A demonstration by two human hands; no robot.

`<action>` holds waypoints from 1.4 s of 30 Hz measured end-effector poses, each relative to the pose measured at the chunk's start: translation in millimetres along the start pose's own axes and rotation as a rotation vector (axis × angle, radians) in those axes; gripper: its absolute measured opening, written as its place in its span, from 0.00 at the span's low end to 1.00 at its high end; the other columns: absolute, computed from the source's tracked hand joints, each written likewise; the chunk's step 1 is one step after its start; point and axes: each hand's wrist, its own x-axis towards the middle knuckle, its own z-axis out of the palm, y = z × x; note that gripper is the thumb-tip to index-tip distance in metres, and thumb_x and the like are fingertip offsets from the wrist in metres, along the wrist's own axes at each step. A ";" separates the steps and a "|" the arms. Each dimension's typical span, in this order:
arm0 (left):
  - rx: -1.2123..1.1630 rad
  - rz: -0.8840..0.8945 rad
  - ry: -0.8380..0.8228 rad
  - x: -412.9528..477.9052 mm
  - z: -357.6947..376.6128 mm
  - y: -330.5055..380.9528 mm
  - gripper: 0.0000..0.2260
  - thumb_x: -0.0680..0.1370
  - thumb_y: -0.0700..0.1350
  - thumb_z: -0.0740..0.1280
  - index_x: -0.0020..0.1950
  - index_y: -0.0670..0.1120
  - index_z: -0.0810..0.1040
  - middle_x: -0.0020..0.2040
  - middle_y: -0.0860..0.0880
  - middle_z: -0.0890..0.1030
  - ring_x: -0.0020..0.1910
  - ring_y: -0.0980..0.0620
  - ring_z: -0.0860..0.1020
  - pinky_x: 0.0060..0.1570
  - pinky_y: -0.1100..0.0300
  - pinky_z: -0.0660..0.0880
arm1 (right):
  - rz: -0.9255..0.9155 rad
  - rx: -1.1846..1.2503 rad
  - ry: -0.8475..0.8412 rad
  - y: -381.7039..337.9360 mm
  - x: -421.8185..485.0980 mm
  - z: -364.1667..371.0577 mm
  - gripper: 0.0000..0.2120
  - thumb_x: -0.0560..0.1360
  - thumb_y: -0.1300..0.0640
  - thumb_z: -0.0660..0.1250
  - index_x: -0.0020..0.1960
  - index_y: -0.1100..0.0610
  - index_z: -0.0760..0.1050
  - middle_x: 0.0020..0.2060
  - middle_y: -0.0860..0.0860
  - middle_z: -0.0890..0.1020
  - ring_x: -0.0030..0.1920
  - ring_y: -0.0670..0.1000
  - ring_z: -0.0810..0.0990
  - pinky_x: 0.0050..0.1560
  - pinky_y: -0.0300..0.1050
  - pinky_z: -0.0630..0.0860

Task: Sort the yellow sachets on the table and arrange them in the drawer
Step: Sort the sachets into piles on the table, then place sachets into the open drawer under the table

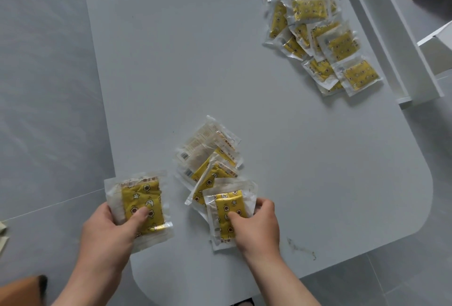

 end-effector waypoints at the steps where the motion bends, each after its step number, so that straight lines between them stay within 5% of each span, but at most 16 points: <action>1: -0.011 -0.005 -0.006 0.7 -2.7 -0.1 0.08 0.73 0.33 0.71 0.46 0.45 0.78 0.44 0.44 0.83 0.43 0.44 0.82 0.46 0.55 0.75 | 0.001 0.027 -0.001 2.7 1.1 0.5 0.18 0.69 0.55 0.75 0.52 0.50 0.68 0.43 0.44 0.77 0.40 0.44 0.77 0.32 0.34 0.71; 4: -0.037 -0.028 -0.021 2.5 -11.3 -1.0 0.09 0.73 0.32 0.70 0.47 0.45 0.79 0.43 0.43 0.84 0.42 0.44 0.82 0.49 0.51 0.76 | 0.024 0.116 -0.042 9.7 -0.4 -0.4 0.09 0.70 0.58 0.75 0.47 0.53 0.78 0.41 0.48 0.84 0.40 0.48 0.83 0.39 0.43 0.80; 8: -0.115 -0.085 -0.104 0.2 -26.3 4.5 0.13 0.67 0.33 0.74 0.49 0.42 0.80 0.44 0.40 0.85 0.41 0.43 0.84 0.38 0.55 0.81 | 0.058 0.312 -0.111 9.0 -16.3 -15.3 0.04 0.71 0.65 0.73 0.43 0.57 0.81 0.40 0.55 0.86 0.42 0.55 0.85 0.42 0.48 0.82; 12: -0.132 -0.081 -0.233 -10.0 -43.8 30.7 0.44 0.35 0.51 0.84 0.48 0.37 0.80 0.41 0.37 0.85 0.38 0.41 0.84 0.32 0.56 0.82 | 0.065 0.442 -0.214 -14.4 -43.8 -40.7 0.06 0.73 0.69 0.70 0.48 0.61 0.81 0.39 0.57 0.87 0.41 0.57 0.86 0.42 0.53 0.83; 15: -0.154 -0.060 -0.319 -24.1 -55.0 67.4 0.49 0.30 0.53 0.83 0.48 0.36 0.80 0.41 0.35 0.84 0.35 0.42 0.84 0.33 0.53 0.82 | -0.004 0.489 -0.246 -45.9 -71.3 -60.4 0.06 0.73 0.70 0.70 0.49 0.63 0.81 0.39 0.59 0.87 0.40 0.58 0.86 0.39 0.52 0.82; 27: -0.198 0.151 -0.389 -116.2 -100.5 213.1 0.33 0.52 0.44 0.79 0.54 0.38 0.76 0.43 0.38 0.85 0.40 0.41 0.84 0.36 0.52 0.81 | -0.200 0.632 -0.283 -172.1 -216.6 -134.2 0.06 0.75 0.69 0.67 0.50 0.64 0.80 0.42 0.63 0.85 0.42 0.63 0.85 0.43 0.62 0.81; 32: -0.259 0.183 -0.394 -162.2 -118.8 255.6 0.14 0.70 0.35 0.73 0.54 0.38 0.77 0.48 0.37 0.84 0.44 0.41 0.83 0.48 0.48 0.79 | -0.285 0.631 -0.247 -198.8 -274.9 -177.9 0.05 0.75 0.67 0.67 0.47 0.62 0.81 0.41 0.60 0.86 0.39 0.58 0.86 0.39 0.53 0.81; 37: -0.315 0.171 -0.421 -212.4 -130.4 278.4 0.07 0.76 0.34 0.66 0.52 0.40 0.78 0.43 0.42 0.86 0.40 0.46 0.84 0.45 0.48 0.80 | -0.338 0.650 -0.223 -196.2 -320.5 -223.8 0.06 0.75 0.66 0.67 0.51 0.63 0.81 0.42 0.60 0.86 0.41 0.58 0.86 0.43 0.56 0.82; 42: -0.345 0.202 -0.486 -271.4 -118.2 295.1 0.07 0.76 0.33 0.65 0.54 0.36 0.77 0.41 0.39 0.85 0.35 0.44 0.84 0.31 0.51 0.81 | -0.388 0.669 -0.164 -174.0 -349.6 -286.9 0.08 0.74 0.66 0.67 0.53 0.63 0.80 0.43 0.62 0.86 0.43 0.62 0.86 0.46 0.60 0.82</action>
